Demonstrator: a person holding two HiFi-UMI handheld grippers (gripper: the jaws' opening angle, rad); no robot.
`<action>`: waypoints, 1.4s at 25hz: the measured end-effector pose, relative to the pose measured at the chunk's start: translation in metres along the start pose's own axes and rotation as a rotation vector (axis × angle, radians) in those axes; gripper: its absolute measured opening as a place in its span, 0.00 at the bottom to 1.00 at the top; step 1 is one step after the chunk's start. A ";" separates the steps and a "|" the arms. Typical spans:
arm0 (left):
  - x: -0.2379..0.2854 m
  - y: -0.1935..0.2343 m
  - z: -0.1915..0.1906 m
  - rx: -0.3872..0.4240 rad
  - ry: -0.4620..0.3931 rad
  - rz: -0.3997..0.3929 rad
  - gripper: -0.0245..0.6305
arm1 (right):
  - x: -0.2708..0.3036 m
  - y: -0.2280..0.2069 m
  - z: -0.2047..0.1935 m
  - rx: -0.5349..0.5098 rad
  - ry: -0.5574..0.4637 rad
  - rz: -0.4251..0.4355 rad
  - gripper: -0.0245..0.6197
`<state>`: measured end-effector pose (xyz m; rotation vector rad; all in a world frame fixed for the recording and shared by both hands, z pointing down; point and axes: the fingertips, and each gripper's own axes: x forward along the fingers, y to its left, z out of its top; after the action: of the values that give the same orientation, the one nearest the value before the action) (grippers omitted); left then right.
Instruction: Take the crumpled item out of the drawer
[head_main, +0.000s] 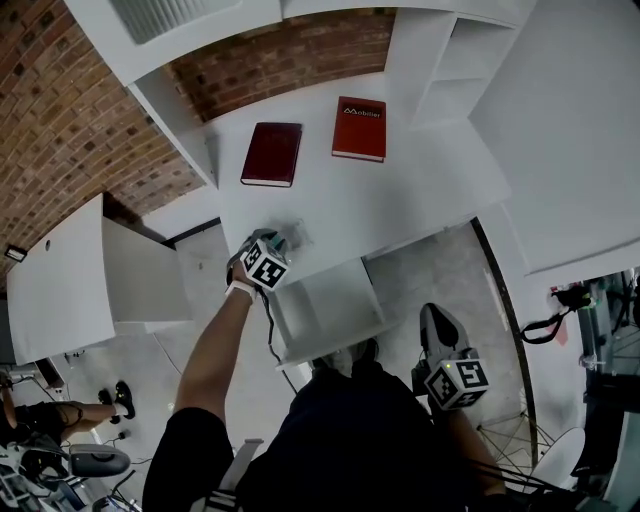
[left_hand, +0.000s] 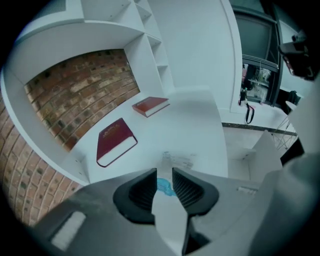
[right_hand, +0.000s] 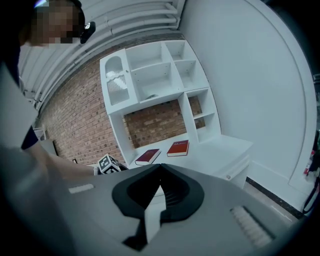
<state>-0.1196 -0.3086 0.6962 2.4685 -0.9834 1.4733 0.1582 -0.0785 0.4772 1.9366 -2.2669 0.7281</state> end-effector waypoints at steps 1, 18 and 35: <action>-0.009 0.002 0.006 -0.013 -0.028 0.011 0.20 | 0.003 0.001 0.001 -0.004 0.003 0.010 0.04; -0.224 0.026 0.108 -0.172 -0.490 0.203 0.20 | 0.068 0.042 0.042 -0.047 -0.041 0.232 0.04; -0.333 -0.009 0.111 -0.549 -0.703 0.314 0.08 | 0.096 0.101 0.118 -0.169 -0.182 0.387 0.04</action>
<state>-0.1386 -0.1876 0.3669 2.4670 -1.6649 0.2353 0.0718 -0.2035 0.3758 1.5665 -2.7525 0.3801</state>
